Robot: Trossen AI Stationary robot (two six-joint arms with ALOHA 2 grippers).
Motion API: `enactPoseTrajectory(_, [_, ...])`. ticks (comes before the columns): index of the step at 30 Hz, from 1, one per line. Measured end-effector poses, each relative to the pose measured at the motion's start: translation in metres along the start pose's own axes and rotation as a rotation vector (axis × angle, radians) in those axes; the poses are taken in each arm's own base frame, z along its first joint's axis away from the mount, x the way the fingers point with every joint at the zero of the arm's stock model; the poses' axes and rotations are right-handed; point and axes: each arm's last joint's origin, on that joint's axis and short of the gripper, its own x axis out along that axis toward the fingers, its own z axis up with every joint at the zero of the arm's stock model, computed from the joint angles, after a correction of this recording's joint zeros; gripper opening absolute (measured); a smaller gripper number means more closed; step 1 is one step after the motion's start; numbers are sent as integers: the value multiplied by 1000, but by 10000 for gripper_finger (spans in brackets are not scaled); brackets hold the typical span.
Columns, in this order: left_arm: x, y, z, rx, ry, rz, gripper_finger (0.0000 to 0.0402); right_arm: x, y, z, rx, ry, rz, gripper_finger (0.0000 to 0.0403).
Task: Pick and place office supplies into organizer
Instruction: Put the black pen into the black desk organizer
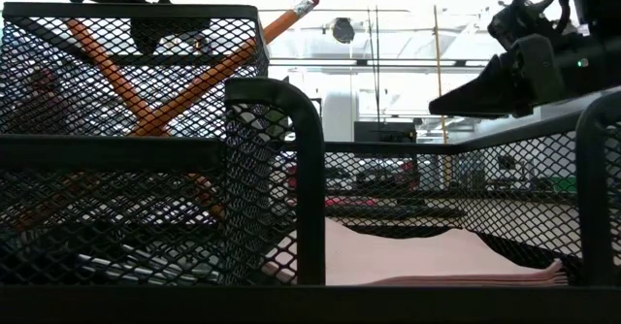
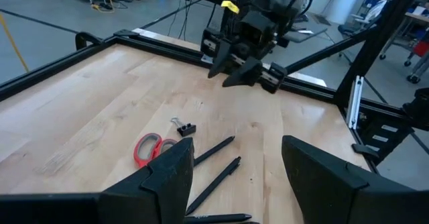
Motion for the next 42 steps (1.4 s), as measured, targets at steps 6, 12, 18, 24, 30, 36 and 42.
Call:
enactPoseTrajectory(6, [0, 0, 0, 0, 0, 0, 232, -3, 9, -10, 66, 68, 18, 130])
enactPoseTrajectory(12, [0, 0, -1, -8, 12, 4, 232, -1, 22, -28, 118, 112, -16, 130])
enactPoseTrajectory(18, [0, 0, -1, -14, 11, 4, 232, 14, 56, -34, 71, 133, 1, 130])
enactPoseTrajectory(24, [0, 0, -1, -15, 12, 4, 232, 21, 75, -40, -6, 115, -63, 130])
enactPoseTrajectory(30, [0, 1, -2, -15, 18, 5, 232, 20, 65, -54, 38, 151, -92, 130])
enactPoseTrajectory(36, [0, 1, -2, -14, 19, 6, 232, 20, 64, -55, 74, 152, -93, 130])
enactPoseTrajectory(42, [0, 1, -2, -14, 19, 6, 232, 26, 60, -56, 133, 194, -58, 130])
